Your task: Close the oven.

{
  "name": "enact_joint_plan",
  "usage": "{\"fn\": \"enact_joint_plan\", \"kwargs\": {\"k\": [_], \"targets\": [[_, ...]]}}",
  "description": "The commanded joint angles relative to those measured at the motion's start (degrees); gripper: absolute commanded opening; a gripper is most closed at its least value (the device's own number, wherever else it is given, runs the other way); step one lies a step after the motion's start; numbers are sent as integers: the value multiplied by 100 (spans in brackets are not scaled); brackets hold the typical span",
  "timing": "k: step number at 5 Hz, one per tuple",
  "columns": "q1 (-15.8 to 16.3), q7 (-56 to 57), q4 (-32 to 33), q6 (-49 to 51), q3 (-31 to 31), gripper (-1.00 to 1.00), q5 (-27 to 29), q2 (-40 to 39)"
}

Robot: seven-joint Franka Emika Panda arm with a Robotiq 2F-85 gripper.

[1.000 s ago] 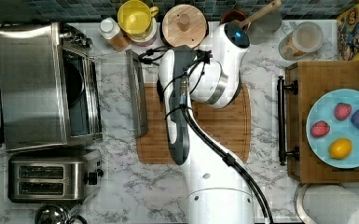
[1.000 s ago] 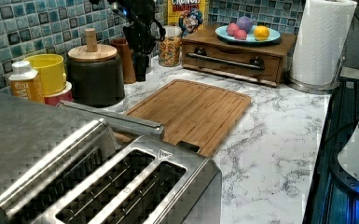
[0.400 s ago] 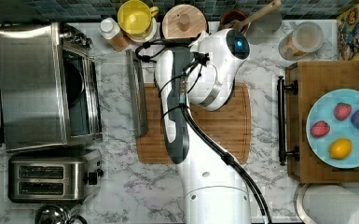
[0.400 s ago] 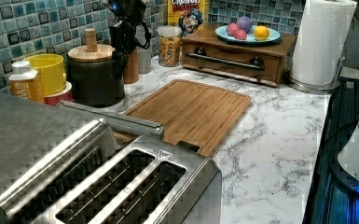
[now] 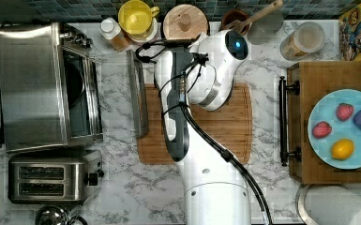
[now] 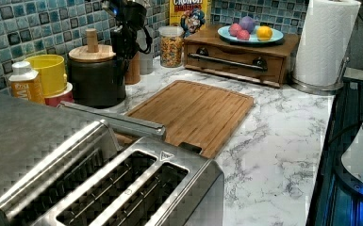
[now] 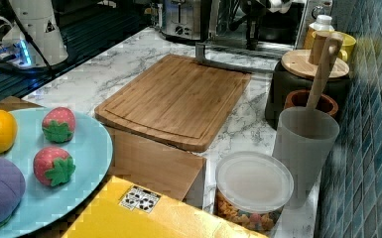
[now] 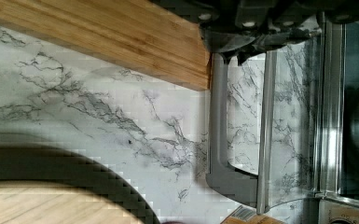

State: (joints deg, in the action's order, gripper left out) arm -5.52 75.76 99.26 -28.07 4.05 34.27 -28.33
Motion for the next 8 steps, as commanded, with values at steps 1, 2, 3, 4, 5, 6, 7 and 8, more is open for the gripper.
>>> {"fn": "enact_joint_plan", "kwargs": {"k": [1, 2, 3, 4, 5, 6, 7, 8], "targets": [[304, -470, 48, -502, 188, -100, 276, -139], [419, -654, 56, -618, 237, -100, 197, -255], [597, -842, 99, -735, 274, -100, 72, -351], [794, -1092, 79, -680, 283, -100, -80, -448], [1024, -1319, 205, -737, 238, -100, -52, -382], [1048, -1473, 190, -727, 301, -100, 173, -346], [1053, -1712, 134, -771, 258, -100, 265, -252], [908, -1817, -630, 314, 269, -100, 251, -723]]}}
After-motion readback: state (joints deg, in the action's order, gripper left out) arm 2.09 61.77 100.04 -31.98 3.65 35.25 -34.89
